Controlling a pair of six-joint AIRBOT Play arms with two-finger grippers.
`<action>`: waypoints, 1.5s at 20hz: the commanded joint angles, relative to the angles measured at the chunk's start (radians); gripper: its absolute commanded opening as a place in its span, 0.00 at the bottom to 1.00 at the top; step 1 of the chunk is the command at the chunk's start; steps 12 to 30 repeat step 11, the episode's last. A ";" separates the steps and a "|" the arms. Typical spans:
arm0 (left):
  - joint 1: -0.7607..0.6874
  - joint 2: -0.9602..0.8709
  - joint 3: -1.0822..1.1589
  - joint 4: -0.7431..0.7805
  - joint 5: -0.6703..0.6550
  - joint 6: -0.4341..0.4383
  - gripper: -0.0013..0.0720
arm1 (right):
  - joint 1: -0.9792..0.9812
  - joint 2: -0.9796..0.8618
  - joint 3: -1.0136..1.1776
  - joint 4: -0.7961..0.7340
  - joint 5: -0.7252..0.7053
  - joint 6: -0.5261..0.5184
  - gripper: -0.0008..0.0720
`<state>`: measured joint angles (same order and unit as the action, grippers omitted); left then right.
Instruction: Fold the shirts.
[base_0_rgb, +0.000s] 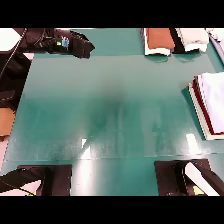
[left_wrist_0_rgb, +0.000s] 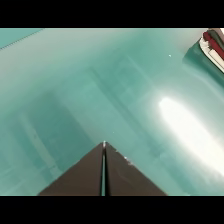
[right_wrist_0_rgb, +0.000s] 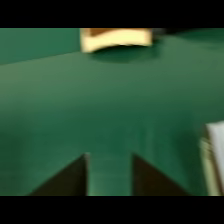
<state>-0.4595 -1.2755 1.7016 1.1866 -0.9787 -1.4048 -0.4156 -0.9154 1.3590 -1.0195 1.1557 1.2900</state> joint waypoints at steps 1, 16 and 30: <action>0.000 0.000 0.000 0.000 0.003 0.000 0.05 | 0.283 0.000 0.010 0.021 -0.082 -0.001 0.05; 0.000 0.000 0.000 0.000 0.003 0.000 0.05 | 0.404 0.000 0.010 0.023 -0.112 0.000 0.04; 0.000 0.000 0.000 0.000 0.003 0.000 0.05 | 0.404 0.000 0.010 0.023 -0.112 0.000 0.04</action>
